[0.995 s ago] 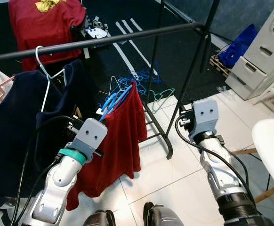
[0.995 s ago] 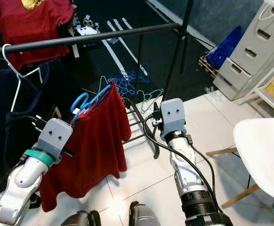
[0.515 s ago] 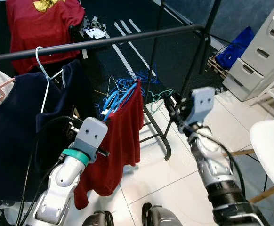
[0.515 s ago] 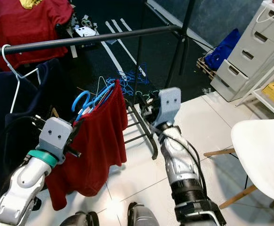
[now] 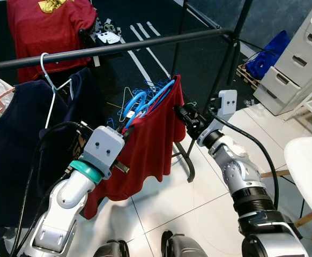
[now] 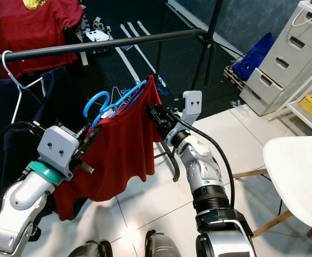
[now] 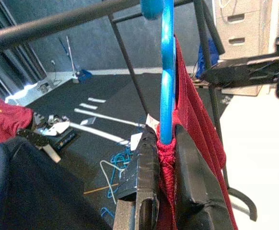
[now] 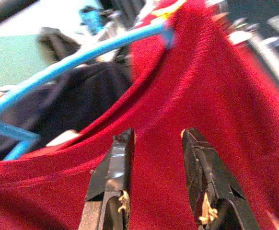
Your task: Hang hanger
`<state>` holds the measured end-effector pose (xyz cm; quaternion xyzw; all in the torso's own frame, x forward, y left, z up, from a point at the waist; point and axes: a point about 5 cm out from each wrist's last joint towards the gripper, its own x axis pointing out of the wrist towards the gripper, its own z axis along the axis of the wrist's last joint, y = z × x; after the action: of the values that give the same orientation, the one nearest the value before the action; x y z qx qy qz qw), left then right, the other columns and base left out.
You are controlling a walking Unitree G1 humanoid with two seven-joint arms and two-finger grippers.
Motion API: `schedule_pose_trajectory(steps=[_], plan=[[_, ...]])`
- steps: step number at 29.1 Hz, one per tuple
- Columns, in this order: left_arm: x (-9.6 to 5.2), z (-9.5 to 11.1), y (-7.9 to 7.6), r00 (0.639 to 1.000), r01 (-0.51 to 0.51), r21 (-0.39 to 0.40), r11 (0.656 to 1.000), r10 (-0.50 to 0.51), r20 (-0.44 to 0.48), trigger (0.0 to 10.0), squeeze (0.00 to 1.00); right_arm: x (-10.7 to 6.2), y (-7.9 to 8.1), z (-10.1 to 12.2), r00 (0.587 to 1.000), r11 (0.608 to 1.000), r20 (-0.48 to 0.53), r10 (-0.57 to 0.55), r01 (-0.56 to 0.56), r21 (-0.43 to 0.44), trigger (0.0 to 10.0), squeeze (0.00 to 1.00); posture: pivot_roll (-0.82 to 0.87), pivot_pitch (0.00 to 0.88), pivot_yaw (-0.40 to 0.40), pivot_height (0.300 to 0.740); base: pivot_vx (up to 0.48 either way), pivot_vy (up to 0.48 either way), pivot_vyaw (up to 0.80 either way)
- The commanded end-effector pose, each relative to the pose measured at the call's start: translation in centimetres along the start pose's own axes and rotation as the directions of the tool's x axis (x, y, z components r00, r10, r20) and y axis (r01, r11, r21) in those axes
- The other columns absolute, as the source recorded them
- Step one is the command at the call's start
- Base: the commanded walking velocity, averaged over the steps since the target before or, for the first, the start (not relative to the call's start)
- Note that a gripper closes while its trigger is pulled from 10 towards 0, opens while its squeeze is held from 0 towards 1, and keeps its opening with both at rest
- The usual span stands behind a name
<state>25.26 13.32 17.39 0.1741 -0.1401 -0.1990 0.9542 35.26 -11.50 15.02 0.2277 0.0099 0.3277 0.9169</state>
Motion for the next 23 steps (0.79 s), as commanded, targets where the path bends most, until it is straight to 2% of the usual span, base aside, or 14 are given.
schedule_pose_trajectory(steps=[1,4,6,8,20,21,22,23], plan=[[0.0,1.0,-0.2,0.999,0.011,0.010,1.000,-0.012,0.040,10.0,0.00,0.1,0.2,-0.1,0.999,0.996,-0.010,0.046,-0.045,0.076,10.0,0.00,-0.05,0.000,-0.024,0.740,0.000,0.000,0.00],[0.0,1.1,-0.2,0.999,0.014,0.012,1.000,-0.015,0.044,10.0,0.00,0.2,0.3,0.0,0.997,0.992,-0.011,0.071,-0.070,0.102,10.0,0.00,-0.05,0.000,-0.026,0.740,0.000,0.000,0.00],[0.0,1.4,-0.4,0.998,0.029,0.023,0.999,-0.030,0.052,10.0,0.00,0.3,0.5,0.2,0.992,0.978,0.000,0.127,-0.125,0.168,10.0,0.00,-0.05,0.000,-0.027,0.740,0.000,0.000,0.00],[-0.1,1.5,-0.4,0.998,0.034,0.027,0.999,-0.036,0.055,10.0,0.00,0.4,0.5,0.3,0.990,0.972,0.001,0.140,-0.137,0.192,10.0,0.00,-0.05,0.000,-0.027,0.740,0.000,0.000,0.00],[-0.2,1.7,-0.5,0.997,0.045,0.042,0.998,-0.047,0.056,10.0,0.00,1.4,0.1,0.5,0.992,0.966,-0.019,0.121,-0.114,0.230,10.0,0.00,-0.04,0.000,-0.028,0.740,0.000,0.000,0.00],[-0.2,1.7,-0.5,0.997,0.045,0.042,0.998,-0.047,0.055,10.0,0.00,1.5,-0.1,0.6,0.995,0.968,-0.026,0.101,-0.092,0.235,8.0,0.00,-0.04,0.000,-0.029,0.740,0.000,0.000,0.00],[-0.2,1.7,-0.5,0.997,0.045,0.042,0.998,-0.047,0.055,10.0,0.00,1.5,-0.1,0.6,0.995,0.968,-0.026,0.101,-0.092,0.235,8.0,0.00,-0.04,0.000,-0.029,0.740,0.000,0.000,0.00],[-0.2,1.7,-0.5,0.997,0.045,0.041,0.998,-0.047,0.054,10.0,0.00,1.6,-0.3,0.6,0.996,0.968,-0.031,0.082,-0.072,0.242,5.1,0.00,-0.04,0.000,-0.027,0.740,0.000,0.000,0.00]])
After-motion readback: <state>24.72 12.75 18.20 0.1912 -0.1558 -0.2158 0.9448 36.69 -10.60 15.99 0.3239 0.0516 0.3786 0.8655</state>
